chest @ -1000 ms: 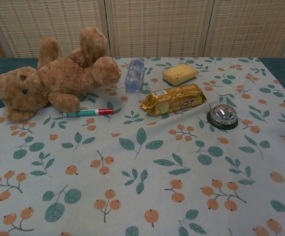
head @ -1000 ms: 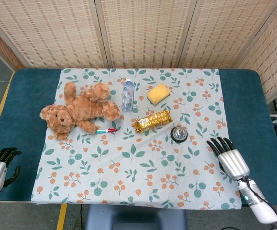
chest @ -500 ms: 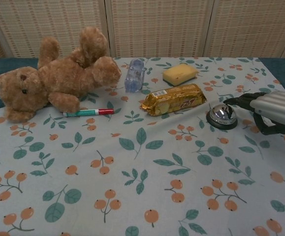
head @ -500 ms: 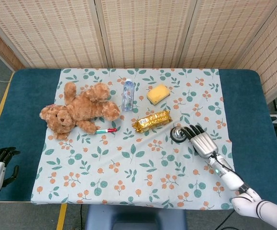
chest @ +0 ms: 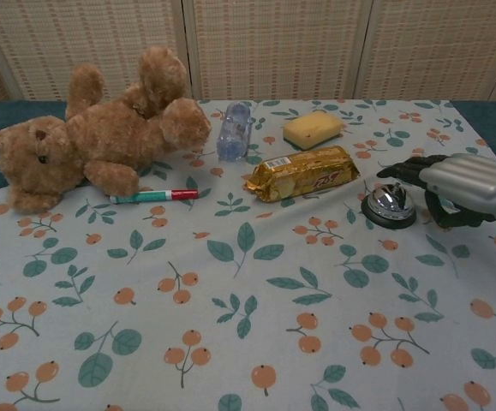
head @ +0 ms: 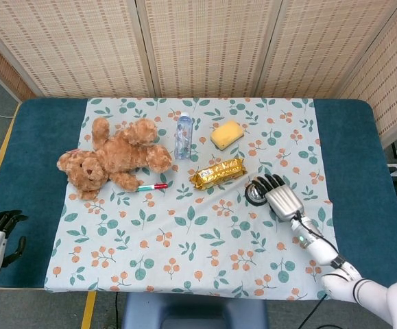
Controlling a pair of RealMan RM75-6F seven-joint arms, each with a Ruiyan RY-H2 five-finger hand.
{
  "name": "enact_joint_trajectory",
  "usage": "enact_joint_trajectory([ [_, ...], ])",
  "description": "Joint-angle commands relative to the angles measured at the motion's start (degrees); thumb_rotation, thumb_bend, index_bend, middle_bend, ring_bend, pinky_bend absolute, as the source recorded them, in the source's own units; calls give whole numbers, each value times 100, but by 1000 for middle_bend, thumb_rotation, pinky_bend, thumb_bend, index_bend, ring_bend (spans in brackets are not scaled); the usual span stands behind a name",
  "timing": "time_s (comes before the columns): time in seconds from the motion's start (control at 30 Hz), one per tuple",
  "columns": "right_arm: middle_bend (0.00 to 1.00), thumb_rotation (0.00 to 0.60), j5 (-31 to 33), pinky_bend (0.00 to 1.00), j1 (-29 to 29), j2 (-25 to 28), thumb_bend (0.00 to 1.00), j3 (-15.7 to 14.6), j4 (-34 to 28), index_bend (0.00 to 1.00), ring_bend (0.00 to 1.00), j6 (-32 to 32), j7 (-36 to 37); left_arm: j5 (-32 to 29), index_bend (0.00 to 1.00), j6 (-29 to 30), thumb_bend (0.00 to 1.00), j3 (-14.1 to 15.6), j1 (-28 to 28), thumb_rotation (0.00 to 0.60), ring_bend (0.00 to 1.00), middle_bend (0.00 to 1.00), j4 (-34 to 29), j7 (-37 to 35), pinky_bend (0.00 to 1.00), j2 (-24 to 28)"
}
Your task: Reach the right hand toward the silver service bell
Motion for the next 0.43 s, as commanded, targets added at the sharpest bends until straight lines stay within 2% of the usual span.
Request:
enact_joint_trajectory([
  [0.03,58,600,7,93,-554,690,1000,-137,-942,0,0,815,-847,-15,292,-3,481,-10,1,600,168,218,9,-31,413,1],
  [0.17,59,600,153,93,-1128,1263,1000,-294,-1712,0,0,1440,-1472,-35,292,-55,481,-14,-17,600,168,218,40,-52,413,-15],
  [0.3,59,600,254,93,-1356,1511,1000,-379,-2090,0,0,1601,-1594,-25,292,-79,481,-2,-27,600,168,218,48,-28,412,-21],
  [0.37,59,600,267,93,-1737,1781,1000,-572,-2374,0,0,1957,-1598,31,292,-75,481,24,-40,600,168,218,38,17,413,-37],
  [0.43,59,600,226,93,-1851,1842,1000,-623,-2412,0,0,2086,-1549,29,292,-77,482,20,-45,600,168,218,48,43,413,-49],
])
